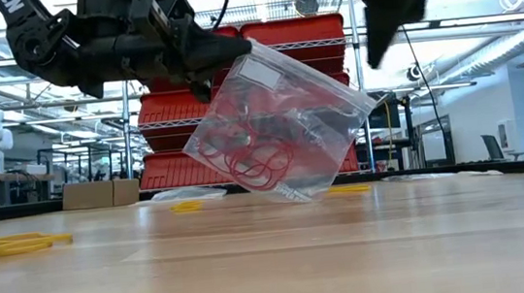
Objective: Sort rubber bands
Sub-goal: Close the bottom right transparent zip lock bag
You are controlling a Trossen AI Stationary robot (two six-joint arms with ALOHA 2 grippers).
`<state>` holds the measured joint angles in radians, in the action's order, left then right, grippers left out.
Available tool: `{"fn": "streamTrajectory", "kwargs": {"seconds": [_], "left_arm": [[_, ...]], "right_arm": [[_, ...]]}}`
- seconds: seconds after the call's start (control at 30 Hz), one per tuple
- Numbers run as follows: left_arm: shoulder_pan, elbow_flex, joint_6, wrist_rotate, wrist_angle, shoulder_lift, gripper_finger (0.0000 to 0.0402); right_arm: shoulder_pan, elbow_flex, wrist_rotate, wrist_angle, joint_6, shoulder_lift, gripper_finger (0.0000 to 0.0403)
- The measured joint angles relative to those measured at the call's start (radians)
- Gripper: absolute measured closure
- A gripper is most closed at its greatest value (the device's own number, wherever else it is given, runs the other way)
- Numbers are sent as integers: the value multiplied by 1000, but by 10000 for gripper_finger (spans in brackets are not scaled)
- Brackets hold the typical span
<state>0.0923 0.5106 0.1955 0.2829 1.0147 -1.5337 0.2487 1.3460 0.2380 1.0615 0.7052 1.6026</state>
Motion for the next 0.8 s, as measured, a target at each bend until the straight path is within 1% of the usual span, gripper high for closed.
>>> {"fn": "streamTrajectory", "kwargs": {"seconds": [0.07, 0.27, 0.33, 0.4, 0.6, 0.7, 0.8], "left_arm": [[3, 0, 0, 0, -2, 0, 401], [6, 0, -1, 0, -29, 0, 401], [6, 0, -1, 0, -35, 0, 401], [6, 0, -1, 0, -37, 0, 401], [6, 0, -5, 0, -36, 0, 401], [6, 0, -19, 0, -35, 0, 402], [11, 0, -21, 0, -28, 0, 401]], "right_arm": [[-5, 1, 26, -63, -35, -13, 263], [-41, 2, 29, -299, -216, -21, 223], [-64, 3, 29, -338, -274, -16, 213], [-91, 3, 28, -341, -315, -8, 206], [-152, 3, 7, -342, -371, 15, 207], [-172, 3, -67, -378, -380, 44, 214], [-184, 3, -111, -401, -413, 87, 224]]}}
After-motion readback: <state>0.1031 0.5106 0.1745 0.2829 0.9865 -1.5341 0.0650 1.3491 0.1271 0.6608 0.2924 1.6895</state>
